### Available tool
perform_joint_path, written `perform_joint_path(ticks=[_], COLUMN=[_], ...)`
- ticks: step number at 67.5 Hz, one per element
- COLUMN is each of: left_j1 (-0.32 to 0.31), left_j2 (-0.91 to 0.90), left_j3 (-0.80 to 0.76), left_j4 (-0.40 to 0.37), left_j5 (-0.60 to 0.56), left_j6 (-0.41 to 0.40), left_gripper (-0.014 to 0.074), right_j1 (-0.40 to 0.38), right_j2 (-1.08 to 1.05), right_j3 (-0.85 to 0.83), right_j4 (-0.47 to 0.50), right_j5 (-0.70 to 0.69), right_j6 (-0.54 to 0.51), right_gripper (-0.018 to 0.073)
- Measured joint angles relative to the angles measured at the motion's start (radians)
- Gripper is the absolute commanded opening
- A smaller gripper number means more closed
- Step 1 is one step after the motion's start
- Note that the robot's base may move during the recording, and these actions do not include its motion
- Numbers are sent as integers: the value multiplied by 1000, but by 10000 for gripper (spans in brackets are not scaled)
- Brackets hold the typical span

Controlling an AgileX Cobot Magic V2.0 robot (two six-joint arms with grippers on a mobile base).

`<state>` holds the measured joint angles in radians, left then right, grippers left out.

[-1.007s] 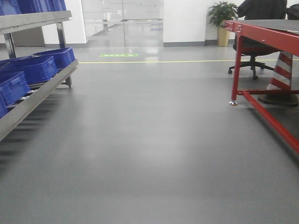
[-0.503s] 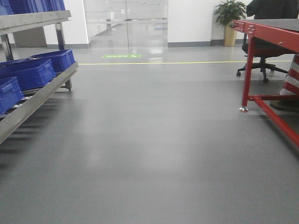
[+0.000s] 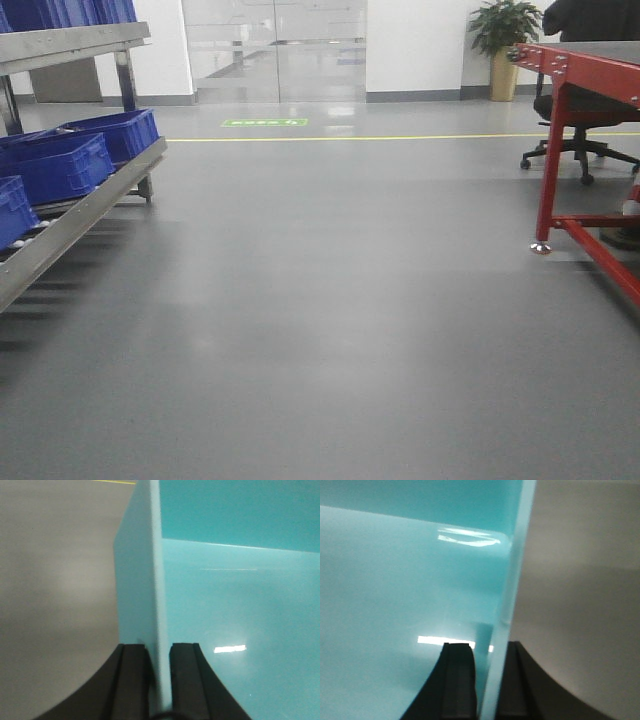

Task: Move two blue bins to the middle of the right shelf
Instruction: 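Drive across the floor carrying the teal bin in both grippers, then turn the base and approach the shelving rack holding the bin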

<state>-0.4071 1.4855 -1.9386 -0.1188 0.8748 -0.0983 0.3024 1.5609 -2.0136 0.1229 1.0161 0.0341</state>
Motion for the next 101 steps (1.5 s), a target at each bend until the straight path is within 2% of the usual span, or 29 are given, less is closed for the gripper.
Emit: perform_joint_path(ticks=[101], left_j1=[0], left_j2=[0], left_j3=[0], left_j4=[-2], left_j5=[0], left_j6=[0], left_gripper=[-111], right_j1=[-2], right_j2=[0], right_j3=[0], right_j4=[0], right_j5=[0], right_j6=[0], right_gripper=[-152])
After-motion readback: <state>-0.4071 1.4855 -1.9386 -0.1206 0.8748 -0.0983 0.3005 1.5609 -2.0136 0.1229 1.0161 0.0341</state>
